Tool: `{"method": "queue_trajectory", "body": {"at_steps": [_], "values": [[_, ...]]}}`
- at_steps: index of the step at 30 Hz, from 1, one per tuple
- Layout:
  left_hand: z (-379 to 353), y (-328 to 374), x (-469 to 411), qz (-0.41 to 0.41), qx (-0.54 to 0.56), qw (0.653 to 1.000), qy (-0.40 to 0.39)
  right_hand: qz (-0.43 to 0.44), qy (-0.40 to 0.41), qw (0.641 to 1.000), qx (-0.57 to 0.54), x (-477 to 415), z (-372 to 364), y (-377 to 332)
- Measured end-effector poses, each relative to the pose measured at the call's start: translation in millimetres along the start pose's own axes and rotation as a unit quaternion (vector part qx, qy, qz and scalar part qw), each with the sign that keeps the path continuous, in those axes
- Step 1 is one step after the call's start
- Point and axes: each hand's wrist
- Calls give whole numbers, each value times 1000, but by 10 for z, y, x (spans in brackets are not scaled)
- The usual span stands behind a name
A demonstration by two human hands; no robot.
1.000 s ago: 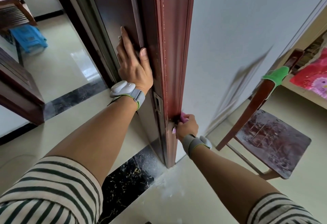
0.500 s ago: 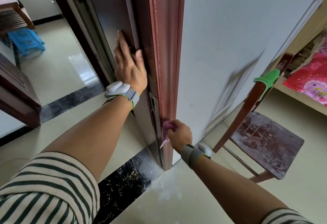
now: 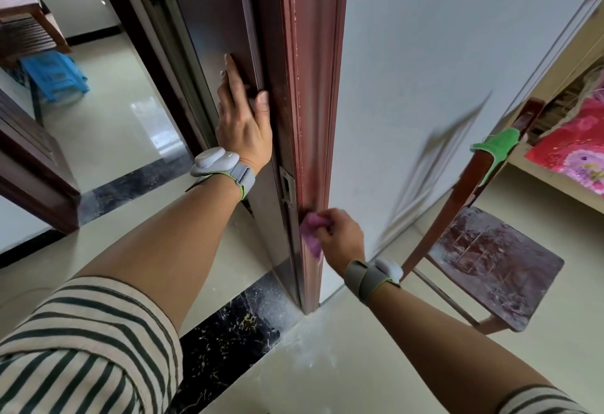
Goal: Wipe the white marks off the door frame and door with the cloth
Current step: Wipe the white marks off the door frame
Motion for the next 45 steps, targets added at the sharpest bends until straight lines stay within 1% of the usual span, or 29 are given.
{"method": "queue_trajectory", "body": {"at_steps": [3,5,6,7,8,9,10,11,12,15,17,21,22,23,24,26,27,28,29,32,35,36,37,38,39,40,41,42,45], "values": [[7,16,6,3,7,1000,-11,55,91,991,-86,-98,133,-182],[7,22,7,3,11,1000,-20,81,110,984,-114,-76,122,-321],[12,15,5,2,12,1000,-20,89,98,986,-102,-66,51,-317],[14,10,-3,3,12,1000,-19,90,56,992,-64,-60,-26,-281],[13,2,-8,5,11,1000,-17,81,-12,997,8,-53,-103,-209],[15,3,-6,9,10,1000,-15,56,-86,991,84,-31,-167,-122],[13,9,4,14,10,1000,-14,19,-139,982,126,-5,-211,-13],[10,18,14,22,11,1000,-13,-20,-164,978,129,24,-211,76],[1,31,31,30,13,999,-11,-56,-164,978,114,45,-193,164],[-47,41,87,56,10,998,10,-125,-118,980,104,-13,-123,385],[-78,25,127,64,13,998,13,-146,-77,984,73,-91,-109,441],[-119,-60,145,34,25,999,20,-91,31,992,-82,-122,-249,107],[-131,-71,148,28,24,999,24,-84,37,992,-90,-96,-352,43],[-142,-92,140,26,24,999,27,-78,25,993,-85,-74,-485,6],[-139,-68,158,20,24,999,29,-74,-14,995,-63,-16,-601,29],[-130,-117,191,11,18,1000,19,-57,-136,989,8,90,-826,139],[-125,-153,208,4,15,1000,10,-54,-177,982,39,125,-887,212],[-111,-201,237,0,12,1000,-3,-71,-180,980,48,150,-883,261],[-96,-252,277,-2,10,1000,-18,-100,-151,983,30,151,-865,304],[-61,-403,447,16,0,998,-62,-163,-5,985,-57,61,-686,228],[-71,-514,638,39,6,993,-107,-160,55,976,-135,-22,-629,-7],[-78,-548,677,41,10,992,-117,-162,50,975,-140,-28,-655,-73],[-85,-581,705,43,14,991,-124,-163,23,978,-129,-27,-719,-76],[-88,-606,724,44,17,991,-128,-156,-29,983,-89,-15,-795,-32],[-92,-621,740,45,20,990,-131,-142,-100,985,-18,11,-850,30],[-91,-629,753,48,21,989,-136,-135,-163,976,46,37,-884,115],[-82,-632,761,49,20,988,-142,-149,-192,967,76,41,-923,219],[-69,-634,769,48,18,987,-150,-190,-193,960,63,40,-938,308],[-19,-656,780,34,12,985,-167,-342,-150,926,-48,-95,-943,565]]}}
Point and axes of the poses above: each hand's wrist, its own x-axis away from the middle knuckle, its own z-axis out of the back of the hand, y = z × x, and after that the axes turned 14 degrees about x, right-handed
